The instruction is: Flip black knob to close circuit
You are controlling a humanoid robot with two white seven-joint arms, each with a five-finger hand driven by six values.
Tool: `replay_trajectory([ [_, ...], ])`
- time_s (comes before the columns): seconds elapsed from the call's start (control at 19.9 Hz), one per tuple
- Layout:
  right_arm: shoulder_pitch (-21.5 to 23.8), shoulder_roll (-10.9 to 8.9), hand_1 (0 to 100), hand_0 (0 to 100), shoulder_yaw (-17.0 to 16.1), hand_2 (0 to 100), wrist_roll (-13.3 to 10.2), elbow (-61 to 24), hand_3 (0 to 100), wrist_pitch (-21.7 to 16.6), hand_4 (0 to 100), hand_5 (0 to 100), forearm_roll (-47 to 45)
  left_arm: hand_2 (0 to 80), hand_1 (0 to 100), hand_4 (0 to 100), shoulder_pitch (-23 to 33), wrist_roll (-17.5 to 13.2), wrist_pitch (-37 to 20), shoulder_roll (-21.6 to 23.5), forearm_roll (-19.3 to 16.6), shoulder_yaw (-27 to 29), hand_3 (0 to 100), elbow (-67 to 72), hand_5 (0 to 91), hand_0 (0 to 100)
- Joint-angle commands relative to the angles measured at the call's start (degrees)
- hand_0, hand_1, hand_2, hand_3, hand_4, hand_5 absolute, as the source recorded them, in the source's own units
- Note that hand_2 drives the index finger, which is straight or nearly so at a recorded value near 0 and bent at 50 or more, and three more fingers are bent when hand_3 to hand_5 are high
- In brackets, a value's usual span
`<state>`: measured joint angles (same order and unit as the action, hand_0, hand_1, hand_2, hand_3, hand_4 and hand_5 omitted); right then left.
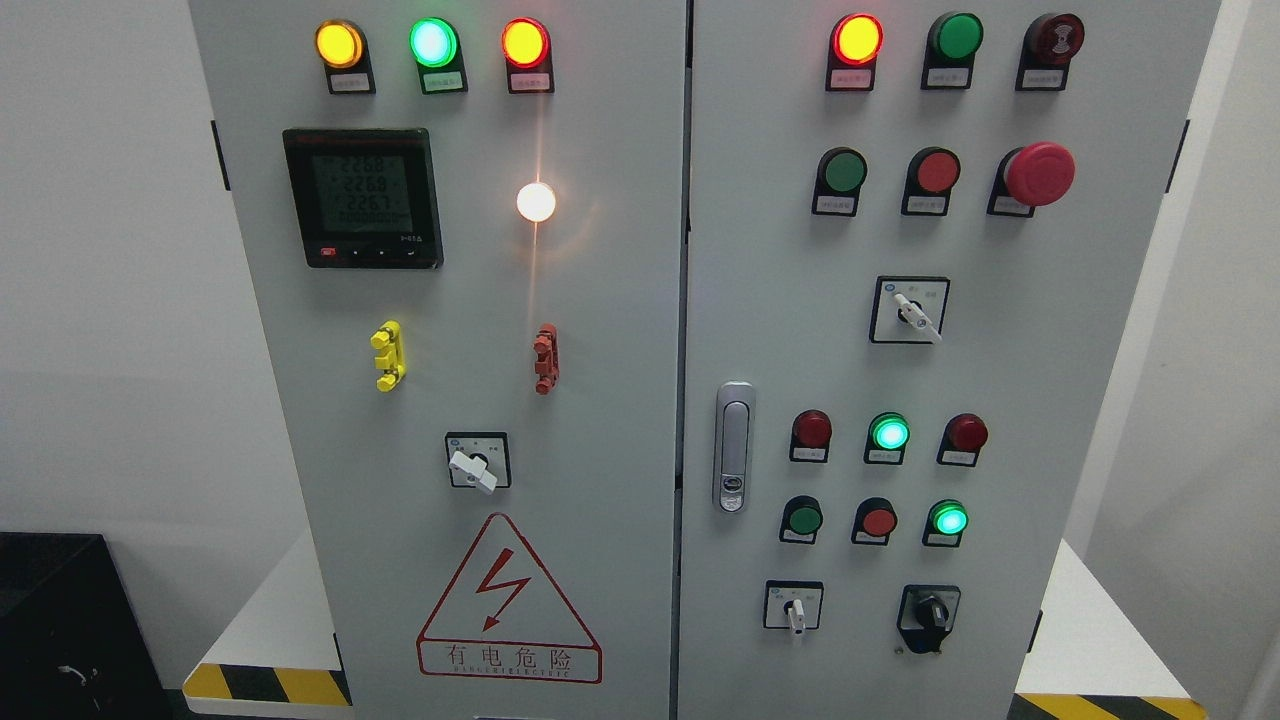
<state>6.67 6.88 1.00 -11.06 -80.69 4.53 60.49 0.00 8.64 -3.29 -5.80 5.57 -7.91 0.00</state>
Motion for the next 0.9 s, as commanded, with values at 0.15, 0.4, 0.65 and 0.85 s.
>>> replay_trajectory([
  [0.15,-3.76,0.33,10,0,-2.75,91,2.18,-10.54,100,2.85,91,100,5.61,0.0,56,0,1.32,-0.03,0.04,-0.01,0.05,0.00,0,-1.76,0.0,12],
  [0.4,-6.23,0.42,10,0,-4.08,91,3.94,-10.80,100,4.61,91,100,5.61,0.0,56,0,1.32,-0.03,0.04,-0.01,0.05,0.00,0,-1.67,0.0,12],
  [0.65,-9.39,0.42,12,0,-5.65,90,4.12,-10.45,100,5.23,91,100,6.05,0.0,56,0,1.32,-0.03,0.04,-0.01,-0.03,0.00,0,-1.76,0.0,12],
  [0.85,-12.90,0.51,14,0,-7.76,90,4.21,-9.57,100,5.14,91,99,7.45,0.0,56,0,1.32,-0.03,0.04,-0.01,0.05,0.00,0,-1.76,0.0,12],
])
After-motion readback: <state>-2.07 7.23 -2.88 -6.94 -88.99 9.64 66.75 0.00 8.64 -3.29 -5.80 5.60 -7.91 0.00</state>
